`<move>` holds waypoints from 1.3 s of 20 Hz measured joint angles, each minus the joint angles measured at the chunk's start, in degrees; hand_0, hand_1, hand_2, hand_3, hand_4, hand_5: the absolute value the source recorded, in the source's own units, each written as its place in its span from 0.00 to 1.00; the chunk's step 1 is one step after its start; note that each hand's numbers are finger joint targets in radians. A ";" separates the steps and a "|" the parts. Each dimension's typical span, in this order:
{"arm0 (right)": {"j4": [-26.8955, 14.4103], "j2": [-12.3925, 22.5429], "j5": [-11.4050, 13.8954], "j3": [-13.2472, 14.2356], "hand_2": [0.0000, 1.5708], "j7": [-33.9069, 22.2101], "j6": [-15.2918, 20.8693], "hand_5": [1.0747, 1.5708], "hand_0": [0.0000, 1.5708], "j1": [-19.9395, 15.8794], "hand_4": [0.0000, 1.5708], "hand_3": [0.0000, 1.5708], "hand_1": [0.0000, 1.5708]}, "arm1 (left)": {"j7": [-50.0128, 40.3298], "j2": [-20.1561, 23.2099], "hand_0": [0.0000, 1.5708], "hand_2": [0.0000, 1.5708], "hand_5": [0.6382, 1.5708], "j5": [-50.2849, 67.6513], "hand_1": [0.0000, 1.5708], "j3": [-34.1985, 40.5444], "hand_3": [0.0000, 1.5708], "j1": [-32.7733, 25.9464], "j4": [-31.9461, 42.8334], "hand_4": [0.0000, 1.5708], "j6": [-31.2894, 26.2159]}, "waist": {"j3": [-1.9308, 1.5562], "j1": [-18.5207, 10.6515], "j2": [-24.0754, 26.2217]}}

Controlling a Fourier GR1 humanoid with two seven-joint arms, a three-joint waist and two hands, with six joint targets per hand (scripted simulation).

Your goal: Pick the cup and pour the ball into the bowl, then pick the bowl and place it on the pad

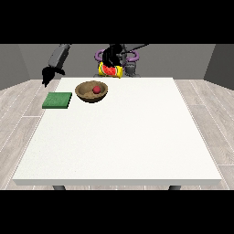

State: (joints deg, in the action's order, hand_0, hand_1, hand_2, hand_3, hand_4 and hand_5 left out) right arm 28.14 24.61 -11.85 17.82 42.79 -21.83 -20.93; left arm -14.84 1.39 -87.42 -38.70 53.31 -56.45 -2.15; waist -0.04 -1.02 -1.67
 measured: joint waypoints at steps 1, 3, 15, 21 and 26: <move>-0.04 0.37 -0.21 0.22 0.19 -0.34 0.13 0.93 0.00 -0.17 0.33 0.24 0.00 | 0.76 0.21 0.87 1.00 0.99 -0.25 0.87 0.44 1.00 -0.30 -0.68 0.67 -0.41 | -0.02 -0.32 0.24; 0.32 -0.12 -0.17 -0.29 0.18 -1.27 -0.05 0.97 0.00 -0.29 0.47 0.13 0.00 | 1.59 0.41 0.67 1.00 0.99 -0.88 0.67 1.87 1.00 -0.80 -1.29 0.67 -0.53 | 0.01 -0.03 0.54; -0.12 1.56 -2.88 1.62 0.23 -3.48 -1.81 0.98 0.00 5.30 0.46 0.21 0.00 | 12.38 7.49 0.89 0.77 1.00 20.53 0.89 21.43 0.61 -16.13 -9.64 0.83 11.89 | 0.29 -8.08 -0.78; 1.98 2.35 -5.32 4.13 0.25 -2.35 -0.48 0.95 0.00 3.74 0.44 0.15 0.00 | 26.65 5.31 0.82 0.70 1.00 37.32 0.82 28.89 0.48 -28.19 -10.29 0.91 20.55 | 0.60 -13.23 -9.60; 3.72 2.94 -7.36 5.75 0.25 -2.26 -0.48 0.95 0.00 2.86 0.38 0.05 0.00 | 41.84 5.98 0.49 0.43 0.97 53.55 0.49 36.42 0.00 -30.90 -10.09 0.60 19.10 | 0.52 -15.62 -15.01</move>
State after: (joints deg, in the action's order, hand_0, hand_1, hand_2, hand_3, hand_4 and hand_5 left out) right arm 31.86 27.54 -19.21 23.57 40.53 -22.30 -18.06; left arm 27.00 7.37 -33.87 -2.27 22.41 -66.54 16.95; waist 0.48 -16.64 -16.68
